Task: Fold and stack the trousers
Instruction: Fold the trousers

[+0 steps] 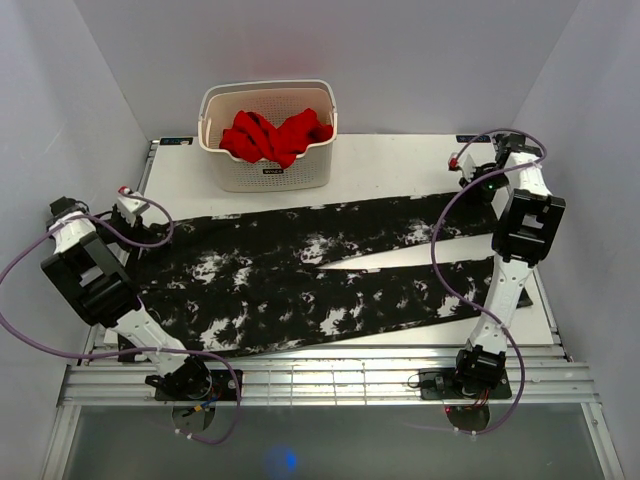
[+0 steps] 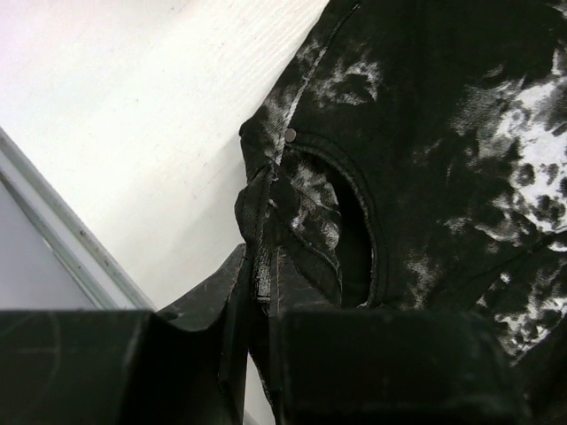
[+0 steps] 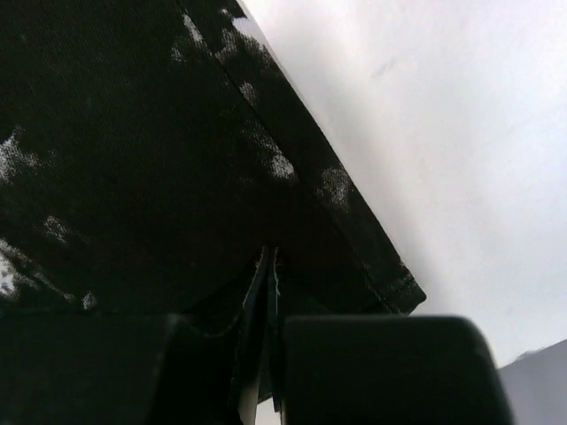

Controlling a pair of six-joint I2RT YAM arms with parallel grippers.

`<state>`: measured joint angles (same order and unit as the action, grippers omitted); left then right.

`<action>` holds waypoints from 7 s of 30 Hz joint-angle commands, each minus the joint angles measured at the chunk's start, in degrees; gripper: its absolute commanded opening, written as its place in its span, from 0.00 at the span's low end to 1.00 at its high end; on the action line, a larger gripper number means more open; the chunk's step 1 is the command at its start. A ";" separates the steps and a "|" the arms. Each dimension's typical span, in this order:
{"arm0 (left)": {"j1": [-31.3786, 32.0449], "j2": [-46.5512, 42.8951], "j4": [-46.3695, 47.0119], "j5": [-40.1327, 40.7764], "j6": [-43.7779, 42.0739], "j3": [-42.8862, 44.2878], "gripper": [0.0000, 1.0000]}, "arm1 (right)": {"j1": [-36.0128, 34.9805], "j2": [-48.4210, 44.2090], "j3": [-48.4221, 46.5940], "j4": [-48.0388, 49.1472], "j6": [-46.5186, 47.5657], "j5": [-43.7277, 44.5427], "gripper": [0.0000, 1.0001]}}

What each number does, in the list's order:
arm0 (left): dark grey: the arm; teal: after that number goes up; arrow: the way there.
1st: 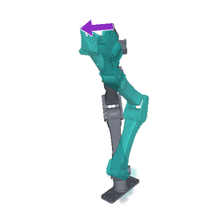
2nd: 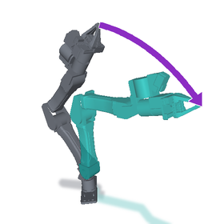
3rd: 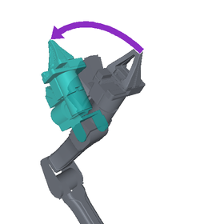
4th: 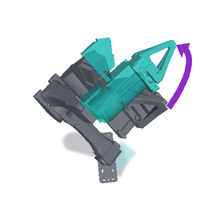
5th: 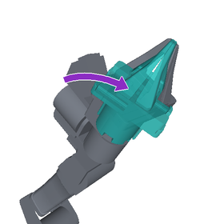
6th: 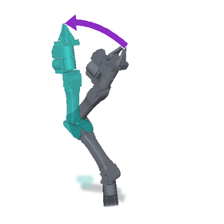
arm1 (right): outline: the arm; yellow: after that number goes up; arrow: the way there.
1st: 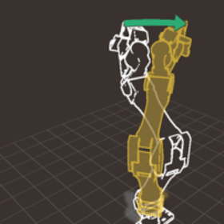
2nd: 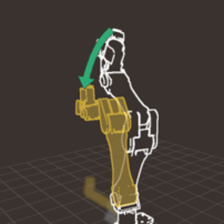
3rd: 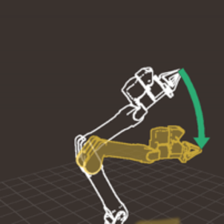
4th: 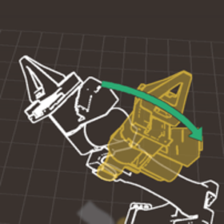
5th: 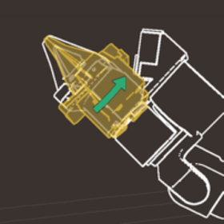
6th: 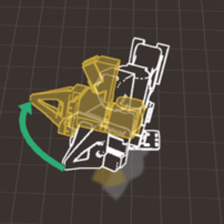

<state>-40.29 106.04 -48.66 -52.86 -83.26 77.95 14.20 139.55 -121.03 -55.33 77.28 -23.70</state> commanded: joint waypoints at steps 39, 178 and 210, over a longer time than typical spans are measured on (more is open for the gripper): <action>6.63 2.06 6.04 1.00 6.53 2.29 0.00 | 5.23 8.37 -3.86 -7.68 -6.53 4.54 0.77; -16.66 -18.67 -31.67 0.49 -27.85 -4.49 0.94 | 36.52 -59.57 50.57 -2.58 44.12 -3.88 0.90; -4.17 -1.11 4.54 35.36 18.75 -22.33 0.29 | -6.72 -56.57 73.15 8.23 -1.67 11.50 0.74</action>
<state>-42.81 99.13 -61.56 -33.01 -66.13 54.41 8.27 81.80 -44.10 -48.12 80.05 -11.90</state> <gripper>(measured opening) 0.290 0.735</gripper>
